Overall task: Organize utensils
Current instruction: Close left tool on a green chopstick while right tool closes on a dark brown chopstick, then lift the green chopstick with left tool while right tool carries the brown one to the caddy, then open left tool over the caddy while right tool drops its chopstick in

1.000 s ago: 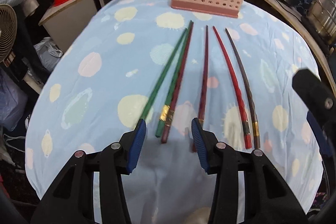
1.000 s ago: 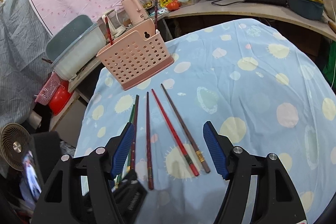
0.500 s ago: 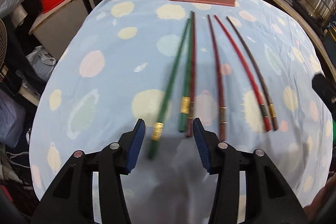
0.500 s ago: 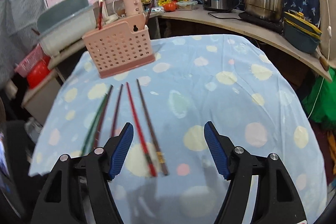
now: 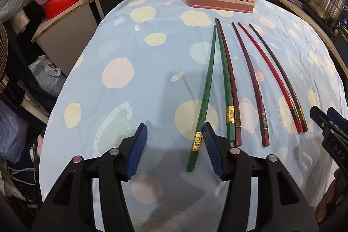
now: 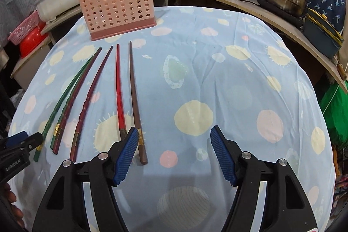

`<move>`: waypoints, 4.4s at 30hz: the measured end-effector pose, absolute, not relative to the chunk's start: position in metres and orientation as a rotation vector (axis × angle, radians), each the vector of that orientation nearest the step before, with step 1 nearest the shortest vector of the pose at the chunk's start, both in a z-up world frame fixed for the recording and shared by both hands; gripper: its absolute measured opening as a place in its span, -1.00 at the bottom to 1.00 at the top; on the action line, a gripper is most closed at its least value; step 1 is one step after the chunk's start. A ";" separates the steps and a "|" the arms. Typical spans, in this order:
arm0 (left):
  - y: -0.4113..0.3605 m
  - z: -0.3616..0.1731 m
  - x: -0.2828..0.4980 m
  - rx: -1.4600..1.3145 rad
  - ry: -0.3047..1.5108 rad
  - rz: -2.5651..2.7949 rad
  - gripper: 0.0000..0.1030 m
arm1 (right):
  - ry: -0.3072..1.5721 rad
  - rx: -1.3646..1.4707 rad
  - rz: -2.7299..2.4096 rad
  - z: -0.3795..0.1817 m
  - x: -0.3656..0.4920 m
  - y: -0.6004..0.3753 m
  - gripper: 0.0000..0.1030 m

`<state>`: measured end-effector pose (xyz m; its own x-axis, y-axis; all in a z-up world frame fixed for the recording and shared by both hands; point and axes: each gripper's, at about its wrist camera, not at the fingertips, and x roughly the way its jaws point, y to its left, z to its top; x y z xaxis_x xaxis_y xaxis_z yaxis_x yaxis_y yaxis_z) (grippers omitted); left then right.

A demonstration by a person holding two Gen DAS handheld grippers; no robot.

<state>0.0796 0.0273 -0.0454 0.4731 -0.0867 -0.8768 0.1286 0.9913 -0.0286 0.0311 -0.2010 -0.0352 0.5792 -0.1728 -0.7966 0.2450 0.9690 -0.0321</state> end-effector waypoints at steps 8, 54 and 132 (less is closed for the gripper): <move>0.029 -0.048 0.081 0.056 1.071 -0.134 -0.02 | 0.954 0.139 -0.196 -0.041 0.041 -0.199 0.13; 0.023 -0.023 0.072 0.001 1.037 -0.280 -0.87 | 0.936 0.149 -0.126 -0.028 0.027 -0.190 -0.86; -0.039 0.181 0.318 -0.005 0.601 -0.286 -0.87 | 0.443 0.201 -0.117 0.159 0.279 -0.225 -0.86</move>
